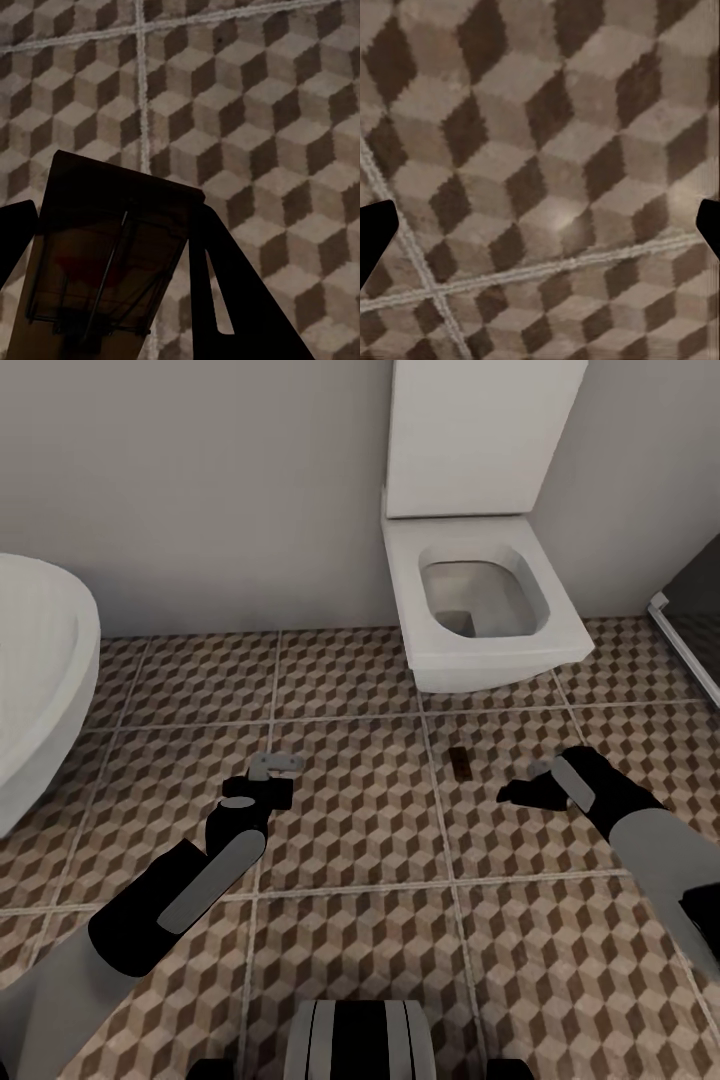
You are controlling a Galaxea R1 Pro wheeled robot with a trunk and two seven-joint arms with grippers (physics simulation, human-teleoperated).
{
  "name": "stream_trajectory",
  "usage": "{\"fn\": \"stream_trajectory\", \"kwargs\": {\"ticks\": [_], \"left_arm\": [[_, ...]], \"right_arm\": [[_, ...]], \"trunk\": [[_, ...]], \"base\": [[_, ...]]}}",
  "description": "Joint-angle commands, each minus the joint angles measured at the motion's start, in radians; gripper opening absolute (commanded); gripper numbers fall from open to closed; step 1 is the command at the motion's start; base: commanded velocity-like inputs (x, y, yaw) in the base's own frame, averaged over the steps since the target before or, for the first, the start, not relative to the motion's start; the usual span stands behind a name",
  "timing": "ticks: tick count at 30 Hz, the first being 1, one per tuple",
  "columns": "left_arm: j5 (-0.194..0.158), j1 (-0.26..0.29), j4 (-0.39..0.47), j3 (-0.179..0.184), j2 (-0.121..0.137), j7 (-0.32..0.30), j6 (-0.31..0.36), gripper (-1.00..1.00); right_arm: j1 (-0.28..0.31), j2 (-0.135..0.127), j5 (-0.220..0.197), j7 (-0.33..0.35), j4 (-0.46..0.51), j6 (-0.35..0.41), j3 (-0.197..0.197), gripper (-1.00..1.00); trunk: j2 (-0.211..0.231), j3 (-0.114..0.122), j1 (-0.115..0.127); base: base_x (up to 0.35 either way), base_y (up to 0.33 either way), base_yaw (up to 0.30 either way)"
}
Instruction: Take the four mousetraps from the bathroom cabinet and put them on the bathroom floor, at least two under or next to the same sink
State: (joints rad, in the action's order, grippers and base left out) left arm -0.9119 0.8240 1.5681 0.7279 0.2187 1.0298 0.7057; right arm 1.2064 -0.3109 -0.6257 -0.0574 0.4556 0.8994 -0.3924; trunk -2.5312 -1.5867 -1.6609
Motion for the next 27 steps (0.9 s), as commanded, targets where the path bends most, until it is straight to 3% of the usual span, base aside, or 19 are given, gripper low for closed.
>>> {"fn": "stream_trajectory", "kwargs": {"ticks": [1,15,27], "left_arm": [[-0.007,0.001,0.001,0.002,0.001,0.009,0.003,-1.0],[-0.007,0.001,0.0,0.003,-0.001,0.03,0.003,-1.0],[-0.007,0.001,0.0,0.002,-0.002,0.066,0.002,-1.0]], "right_arm": [[0.001,-0.001,-0.011,-0.006,0.001,0.003,-0.007,1.0],[-0.036,-0.095,-0.004,-0.016,0.004,0.053,0.019,1.0],[-0.055,-0.131,0.0,-0.039,0.019,0.061,0.02,1.0]], "trunk": [[0.0,-0.001,0.0],[0.0,-0.001,0.0],[0.0,-0.001,0.0]], "base": [[-0.004,0.0,0.0],[-0.001,0.0,0.0],[0.0,0.0,0.0]]}}
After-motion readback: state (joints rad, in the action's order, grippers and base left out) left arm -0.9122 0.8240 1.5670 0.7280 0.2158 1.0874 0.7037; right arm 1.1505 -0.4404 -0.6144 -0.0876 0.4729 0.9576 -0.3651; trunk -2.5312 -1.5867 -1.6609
